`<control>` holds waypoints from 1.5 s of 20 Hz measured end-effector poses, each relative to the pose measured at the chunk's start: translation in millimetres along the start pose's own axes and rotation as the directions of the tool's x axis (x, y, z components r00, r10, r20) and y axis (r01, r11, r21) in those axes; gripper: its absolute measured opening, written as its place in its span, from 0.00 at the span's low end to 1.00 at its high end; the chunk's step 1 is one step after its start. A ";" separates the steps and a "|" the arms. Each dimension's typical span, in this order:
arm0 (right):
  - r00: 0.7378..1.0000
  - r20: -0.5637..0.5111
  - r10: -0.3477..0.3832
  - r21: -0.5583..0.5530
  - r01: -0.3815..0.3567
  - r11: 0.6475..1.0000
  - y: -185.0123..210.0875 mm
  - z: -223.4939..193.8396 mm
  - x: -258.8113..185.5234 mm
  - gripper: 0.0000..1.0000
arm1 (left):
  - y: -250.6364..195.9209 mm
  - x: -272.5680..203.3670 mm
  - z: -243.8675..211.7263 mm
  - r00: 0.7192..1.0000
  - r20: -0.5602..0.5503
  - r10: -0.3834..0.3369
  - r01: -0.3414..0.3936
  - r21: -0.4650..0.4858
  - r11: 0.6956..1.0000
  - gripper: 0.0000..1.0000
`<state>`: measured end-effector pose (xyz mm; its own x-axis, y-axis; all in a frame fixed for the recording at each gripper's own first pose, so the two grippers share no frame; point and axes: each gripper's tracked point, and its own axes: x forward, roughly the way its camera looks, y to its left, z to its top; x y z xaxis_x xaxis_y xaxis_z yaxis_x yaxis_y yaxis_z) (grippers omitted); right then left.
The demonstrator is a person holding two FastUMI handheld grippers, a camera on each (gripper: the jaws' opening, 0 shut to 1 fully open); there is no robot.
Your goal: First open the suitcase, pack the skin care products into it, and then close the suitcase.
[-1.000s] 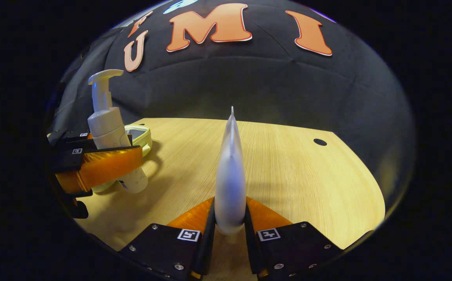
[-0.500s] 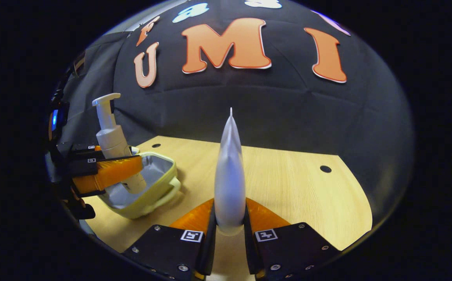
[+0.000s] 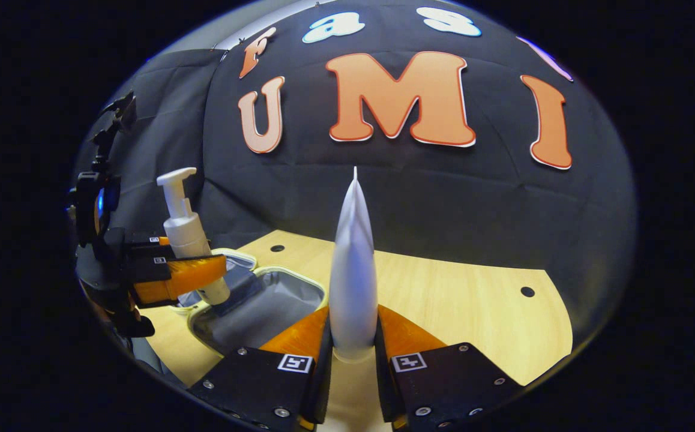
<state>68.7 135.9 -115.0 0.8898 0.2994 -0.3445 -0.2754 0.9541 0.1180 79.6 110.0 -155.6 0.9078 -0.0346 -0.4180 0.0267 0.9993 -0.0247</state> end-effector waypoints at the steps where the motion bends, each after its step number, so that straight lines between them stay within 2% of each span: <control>1: 1.000 0.001 0.010 0.009 -0.010 1.000 8.6 2.6 2.9 0.34 | 6.2 -1.4 -4.1 1.000 -0.013 -0.003 0.003 0.003 1.000 0.56; 9: 0.996 -0.055 0.068 0.050 -0.065 0.997 67.4 -7.7 28.7 0.34 | 49.8 11.0 -71.0 0.985 -0.171 -0.008 0.005 -0.018 1.000 0.56; 14: 0.993 -0.095 0.073 0.068 -0.066 0.996 86.5 -19.2 45.3 0.34 | 51.1 31.1 -125.5 0.946 -0.321 -0.047 0.034 -0.046 0.998 0.56; 18: 0.985 -0.146 0.094 0.083 -0.082 0.993 100.2 -36.8 53.9 0.34 | 51.2 41.8 -158.8 0.884 -0.460 -0.079 0.047 -0.082 0.996 0.56; 24: 0.970 -0.215 0.112 0.130 -0.085 0.988 108.5 -58.3 66.7 0.34 | 44.1 61.8 -182.3 0.823 -0.559 -0.097 0.072 -0.067 0.995 0.56; 30: 0.955 -0.274 0.109 0.141 -0.072 0.987 106.8 -76.9 74.5 0.34 | 39.9 90.8 -190.7 0.812 -0.580 -0.069 0.045 -0.055 0.997 0.56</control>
<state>77.6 260.9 -199.7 0.7201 0.3928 -0.5719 -0.2850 0.9190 0.2723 83.2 144.6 -367.6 0.4925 -0.1034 -0.8641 0.0443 0.9946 -0.0938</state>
